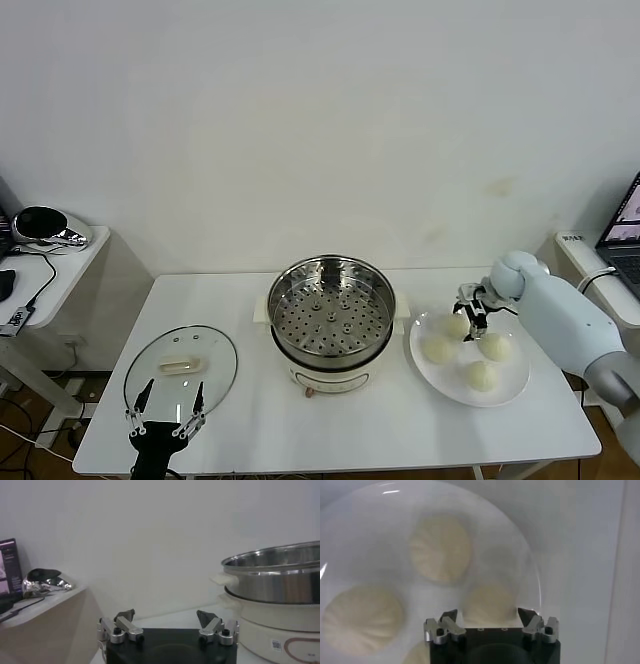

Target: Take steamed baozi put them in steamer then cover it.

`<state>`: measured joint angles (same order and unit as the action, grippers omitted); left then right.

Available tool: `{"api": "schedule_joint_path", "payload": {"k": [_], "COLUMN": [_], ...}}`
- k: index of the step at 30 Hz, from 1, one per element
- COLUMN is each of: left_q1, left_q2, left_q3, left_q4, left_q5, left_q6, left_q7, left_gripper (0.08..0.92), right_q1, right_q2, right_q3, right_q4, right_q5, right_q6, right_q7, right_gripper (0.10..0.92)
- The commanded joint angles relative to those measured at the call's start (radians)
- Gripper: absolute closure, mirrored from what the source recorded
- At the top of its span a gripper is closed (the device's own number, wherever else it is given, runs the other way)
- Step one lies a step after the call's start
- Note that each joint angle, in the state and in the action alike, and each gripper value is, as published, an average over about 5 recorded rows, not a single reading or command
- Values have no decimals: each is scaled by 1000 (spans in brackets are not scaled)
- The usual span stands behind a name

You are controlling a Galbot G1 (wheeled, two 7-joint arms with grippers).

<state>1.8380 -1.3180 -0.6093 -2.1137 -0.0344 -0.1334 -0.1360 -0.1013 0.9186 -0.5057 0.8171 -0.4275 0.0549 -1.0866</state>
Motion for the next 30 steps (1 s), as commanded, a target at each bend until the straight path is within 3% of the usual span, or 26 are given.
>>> {"api": "schedule_joint_path", "payload": {"k": [1, 6, 12, 22, 30], "left_q1": [1, 4, 3, -14, -32], "left_q2": [1, 2, 4, 19, 35], "left_q3": [0, -1, -2, 5, 12], "left_q4": [-1, -3, -6, -1, 8], "left_q5": [1, 3, 4, -1, -10], "left_q6": [-2, -2, -3, -4, -5], "left_q7": [0, 0, -1, -1, -1], "left_gripper": [177, 177, 177, 177, 177], "right_q1": [5, 14, 58, 338, 607], "right_q2": [8, 0, -46, -210, -143], "right_q3": [-5, -10, -53, -273, -495], "right_q4": [-9, -1, 73, 359, 422], "right_q5": [-2, 5, 78, 392, 576], "right_q6": [-3, -3, -15, -76, -43], "right_q7": [-1, -1, -7, -18, 15], "right_gripper": [368, 436, 454, 457, 456]}}
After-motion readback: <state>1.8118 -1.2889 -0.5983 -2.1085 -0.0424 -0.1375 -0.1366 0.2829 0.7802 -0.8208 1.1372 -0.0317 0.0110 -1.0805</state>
